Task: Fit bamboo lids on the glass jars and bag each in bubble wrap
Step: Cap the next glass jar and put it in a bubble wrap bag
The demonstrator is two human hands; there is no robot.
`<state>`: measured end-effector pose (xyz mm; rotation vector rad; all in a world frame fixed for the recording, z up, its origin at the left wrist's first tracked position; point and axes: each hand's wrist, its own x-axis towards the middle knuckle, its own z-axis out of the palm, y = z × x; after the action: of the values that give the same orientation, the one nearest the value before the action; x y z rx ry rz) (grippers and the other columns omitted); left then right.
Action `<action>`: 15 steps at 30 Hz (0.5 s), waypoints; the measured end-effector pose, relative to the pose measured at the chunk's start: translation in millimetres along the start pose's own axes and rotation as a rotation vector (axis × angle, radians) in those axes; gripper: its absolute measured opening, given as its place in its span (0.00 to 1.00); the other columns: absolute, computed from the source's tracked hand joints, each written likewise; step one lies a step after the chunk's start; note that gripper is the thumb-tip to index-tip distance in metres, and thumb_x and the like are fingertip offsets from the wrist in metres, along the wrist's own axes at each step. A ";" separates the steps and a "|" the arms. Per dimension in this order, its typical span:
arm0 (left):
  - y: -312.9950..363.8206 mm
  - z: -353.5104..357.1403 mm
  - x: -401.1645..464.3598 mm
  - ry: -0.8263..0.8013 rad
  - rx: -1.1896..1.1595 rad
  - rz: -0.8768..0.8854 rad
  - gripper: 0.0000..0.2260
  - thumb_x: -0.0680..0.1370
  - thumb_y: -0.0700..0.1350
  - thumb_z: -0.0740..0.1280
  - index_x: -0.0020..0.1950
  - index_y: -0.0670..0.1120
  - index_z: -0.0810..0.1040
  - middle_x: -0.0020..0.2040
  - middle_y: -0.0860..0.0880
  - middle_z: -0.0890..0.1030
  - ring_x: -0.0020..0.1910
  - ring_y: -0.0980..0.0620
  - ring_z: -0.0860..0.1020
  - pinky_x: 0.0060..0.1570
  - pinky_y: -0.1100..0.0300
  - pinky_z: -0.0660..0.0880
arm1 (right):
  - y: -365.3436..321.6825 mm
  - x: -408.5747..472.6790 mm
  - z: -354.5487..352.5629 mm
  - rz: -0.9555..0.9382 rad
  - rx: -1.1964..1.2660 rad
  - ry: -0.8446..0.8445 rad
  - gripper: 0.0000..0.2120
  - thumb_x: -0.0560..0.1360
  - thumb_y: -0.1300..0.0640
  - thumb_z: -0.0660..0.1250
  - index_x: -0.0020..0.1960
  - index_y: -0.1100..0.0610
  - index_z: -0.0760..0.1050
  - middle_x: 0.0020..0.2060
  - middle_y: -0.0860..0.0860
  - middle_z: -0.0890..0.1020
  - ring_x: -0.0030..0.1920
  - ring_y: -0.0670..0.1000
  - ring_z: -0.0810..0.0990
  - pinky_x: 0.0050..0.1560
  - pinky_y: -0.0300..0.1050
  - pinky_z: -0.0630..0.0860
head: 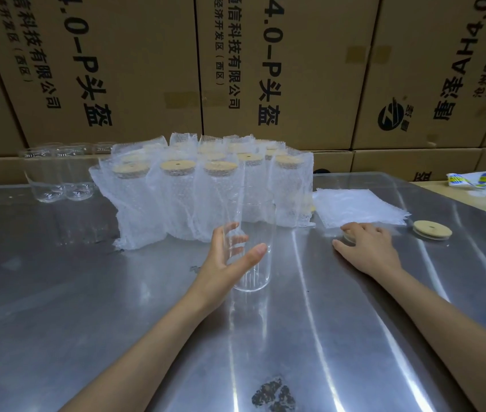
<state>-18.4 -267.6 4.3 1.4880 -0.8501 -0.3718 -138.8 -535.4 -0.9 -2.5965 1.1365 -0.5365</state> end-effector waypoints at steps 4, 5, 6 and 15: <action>1.0 2.5 -0.1 -0.002 0.013 0.002 0.40 0.61 0.66 0.70 0.69 0.56 0.62 0.63 0.53 0.74 0.65 0.52 0.73 0.67 0.51 0.70 | -10.2 -14.0 1.6 -0.319 0.096 0.051 0.15 0.75 0.47 0.66 0.61 0.47 0.75 0.56 0.46 0.75 0.61 0.54 0.73 0.53 0.45 0.68; 1.3 2.5 -0.3 -0.004 0.018 0.002 0.40 0.61 0.66 0.70 0.69 0.56 0.62 0.63 0.53 0.74 0.65 0.53 0.73 0.67 0.51 0.70 | -14.0 -17.7 2.9 -0.365 0.119 0.059 0.14 0.75 0.46 0.67 0.60 0.46 0.76 0.55 0.45 0.75 0.60 0.52 0.73 0.52 0.46 0.70; 1.6 2.4 -0.4 -0.005 0.025 0.003 0.40 0.61 0.66 0.71 0.69 0.56 0.62 0.63 0.54 0.74 0.65 0.54 0.73 0.67 0.51 0.70 | -17.3 -19.8 4.4 -0.381 0.130 0.054 0.15 0.74 0.45 0.67 0.59 0.44 0.76 0.58 0.44 0.74 0.61 0.51 0.72 0.54 0.49 0.72; -2.7 2.8 1.1 -0.046 0.037 0.008 0.37 0.65 0.58 0.75 0.69 0.58 0.60 0.63 0.55 0.72 0.65 0.57 0.71 0.47 0.72 0.72 | -41.3 -31.9 5.6 -0.376 0.419 0.135 0.13 0.75 0.48 0.69 0.59 0.47 0.79 0.53 0.42 0.79 0.58 0.47 0.77 0.55 0.43 0.71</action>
<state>-18.9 -270.6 1.6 1.5145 -0.9031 -0.3878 -129.5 -483.8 2.2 -2.4252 0.4891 -0.9289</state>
